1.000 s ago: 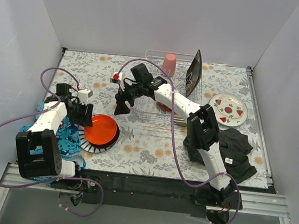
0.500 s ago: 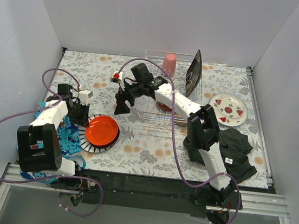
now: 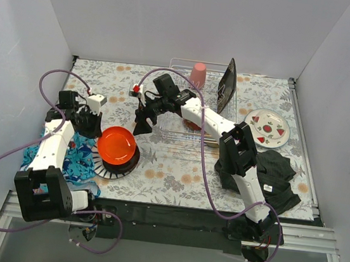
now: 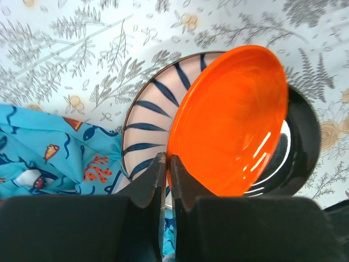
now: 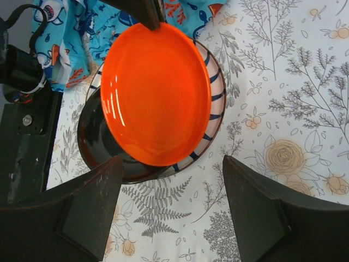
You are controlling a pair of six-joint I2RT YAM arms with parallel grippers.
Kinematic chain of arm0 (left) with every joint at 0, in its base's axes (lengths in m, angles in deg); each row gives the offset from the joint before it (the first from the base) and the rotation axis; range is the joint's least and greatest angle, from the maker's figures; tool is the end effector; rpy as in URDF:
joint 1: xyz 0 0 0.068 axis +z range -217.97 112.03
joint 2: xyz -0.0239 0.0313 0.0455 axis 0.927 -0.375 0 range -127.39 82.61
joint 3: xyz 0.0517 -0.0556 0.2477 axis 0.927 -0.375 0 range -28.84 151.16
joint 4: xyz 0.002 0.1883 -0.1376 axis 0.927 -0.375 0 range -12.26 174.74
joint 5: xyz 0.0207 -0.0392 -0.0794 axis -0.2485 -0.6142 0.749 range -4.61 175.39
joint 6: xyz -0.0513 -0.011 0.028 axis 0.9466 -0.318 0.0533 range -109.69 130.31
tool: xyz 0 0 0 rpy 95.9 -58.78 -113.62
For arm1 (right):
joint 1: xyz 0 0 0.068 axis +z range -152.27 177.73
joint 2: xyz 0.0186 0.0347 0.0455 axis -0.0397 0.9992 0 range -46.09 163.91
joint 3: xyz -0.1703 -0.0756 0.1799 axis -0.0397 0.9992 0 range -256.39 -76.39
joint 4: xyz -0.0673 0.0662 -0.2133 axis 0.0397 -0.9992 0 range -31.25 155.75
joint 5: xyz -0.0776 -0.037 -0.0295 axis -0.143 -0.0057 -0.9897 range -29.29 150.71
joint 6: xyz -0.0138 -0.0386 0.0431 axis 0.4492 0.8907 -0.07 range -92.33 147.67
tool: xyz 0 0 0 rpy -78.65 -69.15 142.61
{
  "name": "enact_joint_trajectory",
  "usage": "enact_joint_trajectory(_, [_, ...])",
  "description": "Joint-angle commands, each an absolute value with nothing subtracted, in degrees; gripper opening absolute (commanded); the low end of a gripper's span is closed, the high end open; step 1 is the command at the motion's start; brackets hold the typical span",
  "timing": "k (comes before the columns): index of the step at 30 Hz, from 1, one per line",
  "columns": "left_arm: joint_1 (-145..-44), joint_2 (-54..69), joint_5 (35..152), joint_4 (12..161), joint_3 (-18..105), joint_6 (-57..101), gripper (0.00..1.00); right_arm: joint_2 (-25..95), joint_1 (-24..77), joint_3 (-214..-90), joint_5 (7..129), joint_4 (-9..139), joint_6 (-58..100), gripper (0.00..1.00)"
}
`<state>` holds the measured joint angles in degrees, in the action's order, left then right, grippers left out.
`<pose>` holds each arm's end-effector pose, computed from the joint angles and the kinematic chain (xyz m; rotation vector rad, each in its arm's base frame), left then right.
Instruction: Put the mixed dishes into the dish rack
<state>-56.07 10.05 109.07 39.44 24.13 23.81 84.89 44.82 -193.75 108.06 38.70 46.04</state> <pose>0.2149 0.0274 0.2333 -0.4628 2.6185 -0.5650 0.3066 0.3771 0.2424 -1.5849 1.6343 1.2022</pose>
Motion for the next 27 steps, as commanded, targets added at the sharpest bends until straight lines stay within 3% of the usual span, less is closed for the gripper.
enact_joint_trajectory(1, [-55.8, 14.9, 114.8, 37.5, 25.6, 20.3, 0.00, 84.9, 45.7, -195.6, 112.6, 39.4, 45.3, 0.81])
enact_joint_trajectory(15, [-55.9, 19.1, 120.7, 37.4, 27.0, 21.2, 0.00, 93.6, 47.5, -199.8, 114.1, 46.1, 36.2, 0.79])
enact_joint_trajectory(18, [-55.8, 19.0, 120.5, 37.0, 27.1, 21.1, 0.00, 95.1, 47.5, -201.4, 114.3, 48.1, 34.5, 0.66])
enact_joint_trajectory(24, [-55.9, 19.3, 119.1, 38.8, 26.8, 22.9, 0.00, 93.3, 47.1, -200.3, 115.1, 48.8, 32.9, 0.26])
enact_joint_trajectory(25, [-55.8, 19.5, 117.2, 40.9, 26.7, 24.2, 0.11, 92.7, 46.9, -199.4, 115.3, 48.8, 32.7, 0.11])
enact_joint_trajectory(27, [-55.8, 20.2, 114.9, 43.3, 26.9, 27.7, 0.25, 90.2, 46.3, -198.4, 115.1, 48.9, 31.4, 0.01])
